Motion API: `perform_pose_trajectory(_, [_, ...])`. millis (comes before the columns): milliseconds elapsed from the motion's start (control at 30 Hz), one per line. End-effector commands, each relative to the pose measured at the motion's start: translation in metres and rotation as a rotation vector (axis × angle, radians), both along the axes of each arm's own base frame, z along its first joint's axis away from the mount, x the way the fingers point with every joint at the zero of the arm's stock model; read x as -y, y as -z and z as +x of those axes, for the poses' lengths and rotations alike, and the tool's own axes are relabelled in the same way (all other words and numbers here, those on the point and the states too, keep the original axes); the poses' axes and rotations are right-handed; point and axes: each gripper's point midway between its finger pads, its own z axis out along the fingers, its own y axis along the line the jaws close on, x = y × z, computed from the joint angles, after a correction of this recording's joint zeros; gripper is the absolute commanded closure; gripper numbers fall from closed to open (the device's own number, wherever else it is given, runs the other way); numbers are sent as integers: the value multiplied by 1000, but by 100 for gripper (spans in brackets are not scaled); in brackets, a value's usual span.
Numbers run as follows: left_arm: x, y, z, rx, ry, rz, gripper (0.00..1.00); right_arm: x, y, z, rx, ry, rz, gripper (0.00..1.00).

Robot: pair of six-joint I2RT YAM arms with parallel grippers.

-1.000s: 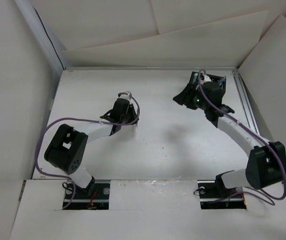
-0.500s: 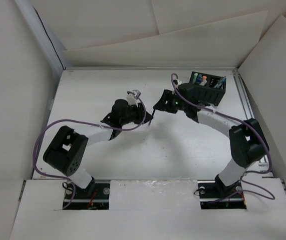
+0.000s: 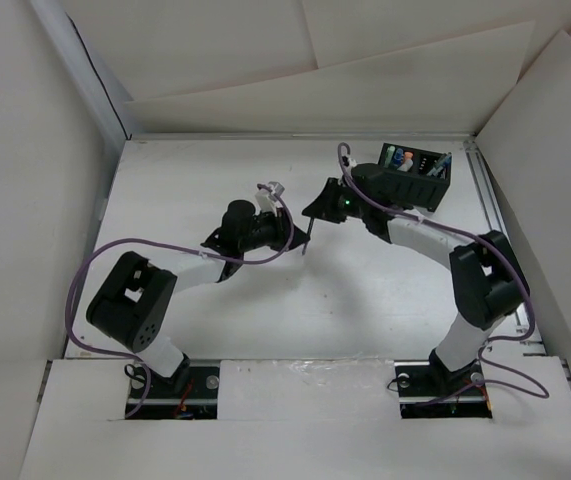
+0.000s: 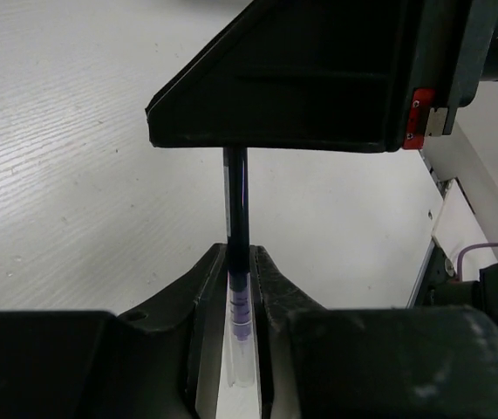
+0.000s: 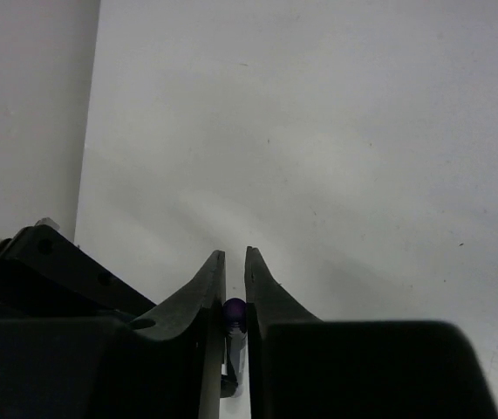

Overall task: Sort the stationery into containers
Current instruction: Place the pen in the storage box.

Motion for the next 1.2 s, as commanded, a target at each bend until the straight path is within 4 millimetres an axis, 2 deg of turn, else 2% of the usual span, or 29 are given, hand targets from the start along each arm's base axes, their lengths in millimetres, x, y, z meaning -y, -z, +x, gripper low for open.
perform_pose_trajectory(0, [6,-30,-2,90,37,-67,88,-15,-26,8,76,-33,51,90])
perform_pose_trajectory(33, [6,-30,-2,90,37,-67,88,-13,-21,6,65,-33,45,92])
perform_pose_trajectory(67, [6,-30,-2,90,37,-67,86,-8,-26,10,71,-7,51,96])
perform_pose_trajectory(100, [6,-26,-2,82,37,-62,80,-7,-26,10,71,-7,51,97])
perform_pose_trajectory(200, [7,-28,-1,90,37,-67,66,10,-32,20,79,45,58,100])
perform_pose_trajectory(300, [7,-34,-1,108,37,-78,38,34,-42,34,103,112,57,100])
perform_pose_trajectory(333, [8,-36,-2,125,50,-78,24,44,-45,39,108,144,52,100])
perform_pose_trajectory(367, [8,-40,-2,134,50,-83,0,65,-43,50,101,192,45,100])
perform_pose_trajectory(433, [6,-41,-4,144,52,-80,0,94,-62,63,136,258,43,100])
perform_pose_trajectory(467, [6,-43,-9,147,65,-85,0,130,-70,79,152,354,31,100])
perform_pose_trajectory(500, [5,-49,-11,167,76,-90,0,151,-88,86,180,415,25,100])
perform_pose_trajectory(533, [4,-45,-12,159,76,-86,0,173,-97,94,198,486,13,100])
perform_pose_trajectory(567, [5,-53,-15,179,90,-100,0,197,-107,101,218,563,-3,100])
perform_pose_trajectory(600, [5,-58,-16,191,90,-107,0,246,-112,113,237,729,-50,100])
perform_pose_trajectory(667, [4,-59,-20,191,99,-109,0,292,-139,123,284,897,-75,100])
perform_pose_trajectory(700, [5,-59,-25,185,123,-126,0,328,-146,123,297,1016,-107,100])
perform_pose_trajectory(733, [5,-58,-29,179,133,-136,0,344,-160,127,322,1068,-98,100])
perform_pose_trajectory(800, [8,-61,-36,173,170,-155,0,365,-168,132,337,1156,-122,100])
perform_pose_trajectory(833, [9,-64,-37,172,178,-168,0,386,-171,132,341,1247,-155,100])
perform_pose_trajectory(933, [10,-69,-41,170,197,-188,0,411,-173,142,329,1332,-290,100])
perform_pose_trajectory(967, [10,-71,-40,178,197,-192,0,413,-168,151,314,1323,-316,100])
perform_pose_trajectory(1100, [9,-66,-39,155,186,-179,0,425,-155,157,290,1360,-394,100])
perform_pose_trajectory(1167, [8,-61,-38,144,176,-164,0,420,-149,158,285,1365,-438,100])
